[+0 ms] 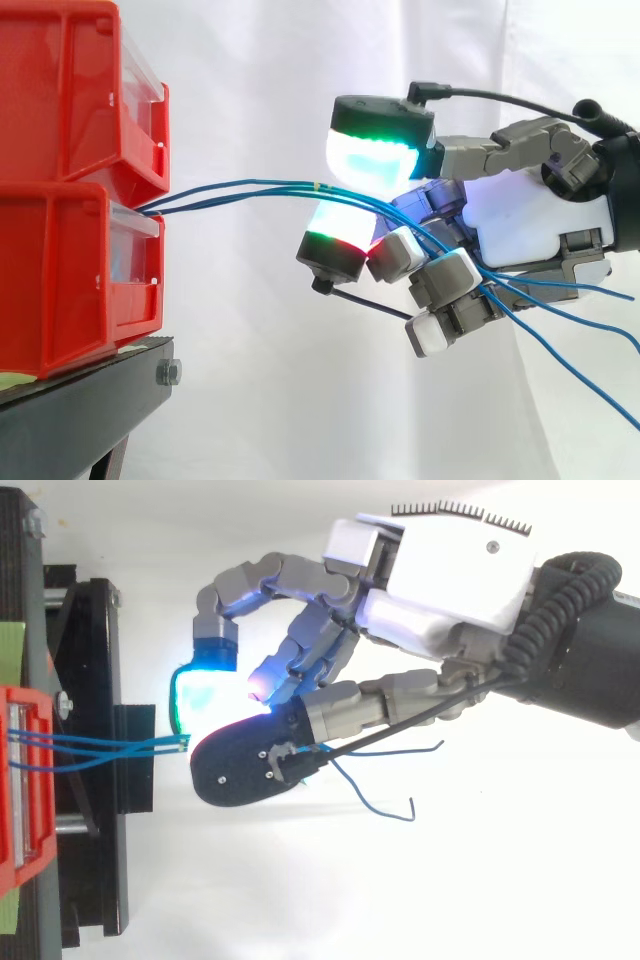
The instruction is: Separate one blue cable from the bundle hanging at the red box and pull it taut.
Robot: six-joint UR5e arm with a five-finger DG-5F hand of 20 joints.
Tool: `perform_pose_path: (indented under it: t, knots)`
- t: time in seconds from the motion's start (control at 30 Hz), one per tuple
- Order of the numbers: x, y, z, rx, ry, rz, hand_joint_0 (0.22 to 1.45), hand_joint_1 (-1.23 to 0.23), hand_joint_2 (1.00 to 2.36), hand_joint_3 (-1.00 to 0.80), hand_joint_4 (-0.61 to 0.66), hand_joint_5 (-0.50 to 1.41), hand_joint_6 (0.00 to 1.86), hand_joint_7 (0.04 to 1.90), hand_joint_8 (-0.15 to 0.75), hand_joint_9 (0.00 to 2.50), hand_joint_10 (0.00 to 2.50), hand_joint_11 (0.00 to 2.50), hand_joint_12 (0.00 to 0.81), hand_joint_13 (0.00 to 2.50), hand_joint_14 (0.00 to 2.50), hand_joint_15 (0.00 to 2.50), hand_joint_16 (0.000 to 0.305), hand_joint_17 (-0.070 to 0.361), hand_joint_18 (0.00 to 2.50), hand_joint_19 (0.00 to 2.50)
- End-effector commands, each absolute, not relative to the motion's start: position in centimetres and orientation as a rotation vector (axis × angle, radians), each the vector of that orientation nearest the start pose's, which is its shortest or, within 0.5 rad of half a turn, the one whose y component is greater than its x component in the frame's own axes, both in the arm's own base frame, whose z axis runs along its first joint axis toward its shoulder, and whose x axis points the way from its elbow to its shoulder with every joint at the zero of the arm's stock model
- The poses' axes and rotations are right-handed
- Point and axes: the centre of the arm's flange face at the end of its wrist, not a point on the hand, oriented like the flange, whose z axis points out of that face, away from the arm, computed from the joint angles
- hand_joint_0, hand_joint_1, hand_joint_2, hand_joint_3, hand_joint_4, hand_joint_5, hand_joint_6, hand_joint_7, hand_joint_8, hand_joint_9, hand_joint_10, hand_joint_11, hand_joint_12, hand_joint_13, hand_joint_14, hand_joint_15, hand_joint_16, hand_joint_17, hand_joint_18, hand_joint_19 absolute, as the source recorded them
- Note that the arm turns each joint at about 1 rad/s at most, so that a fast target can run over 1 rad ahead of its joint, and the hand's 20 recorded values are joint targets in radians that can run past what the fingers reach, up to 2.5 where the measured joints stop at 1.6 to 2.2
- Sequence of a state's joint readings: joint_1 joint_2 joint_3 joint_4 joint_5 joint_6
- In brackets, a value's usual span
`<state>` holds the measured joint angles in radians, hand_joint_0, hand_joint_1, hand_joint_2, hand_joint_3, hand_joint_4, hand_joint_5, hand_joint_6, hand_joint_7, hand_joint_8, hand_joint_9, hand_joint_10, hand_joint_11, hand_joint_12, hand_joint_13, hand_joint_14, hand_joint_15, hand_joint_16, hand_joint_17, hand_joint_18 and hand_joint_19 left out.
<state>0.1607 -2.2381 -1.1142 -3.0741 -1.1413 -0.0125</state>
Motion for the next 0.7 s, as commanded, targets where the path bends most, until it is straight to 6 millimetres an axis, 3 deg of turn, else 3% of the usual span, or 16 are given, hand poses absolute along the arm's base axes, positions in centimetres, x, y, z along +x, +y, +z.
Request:
perform_pose_path:
  t: [0.0, 0.2, 0.4, 0.67]
  knots:
    - [74.08, -5.56, 30.3, 1.384, 1.131, 0.905, 0.57, -0.68, 1.0, -0.5, 0.18, -0.19, 0.82, 1.13, 0.36, 1.13, 0.02, 0.98, 0.434, 1.22, 0.03, 0.89, 0.052, 0.117, 1.01, 0.71]
    - [74.03, -5.4, 29.99, 1.385, 1.133, 0.898, 0.63, -0.78, 1.0, -0.48, 0.17, -0.18, 0.82, 1.19, 0.354, 1.17, 0.02, 1.02, 0.425, 1.23, 0.03, 0.9, 0.05, 0.113, 1.01, 0.71]
    - [73.99, -5.31, 29.98, 1.387, 1.129, 0.902, 0.65, -0.83, 1.02, -0.21, 0.07, -0.18, 0.86, 1.34, 0.353, 1.15, 0.02, 1.03, 0.422, 1.23, 0.03, 0.89, 0.05, 0.113, 1.02, 0.69]
    - [74.09, -4.98, 30.04, 1.384, 1.124, 0.91, 0.77, -0.96, 1.01, -0.34, 0.11, -0.2, 0.89, 1.26, 0.338, 1.09, 0.03, 1.04, 0.411, 1.19, 0.03, 0.87, 0.049, 0.11, 0.99, 0.65]
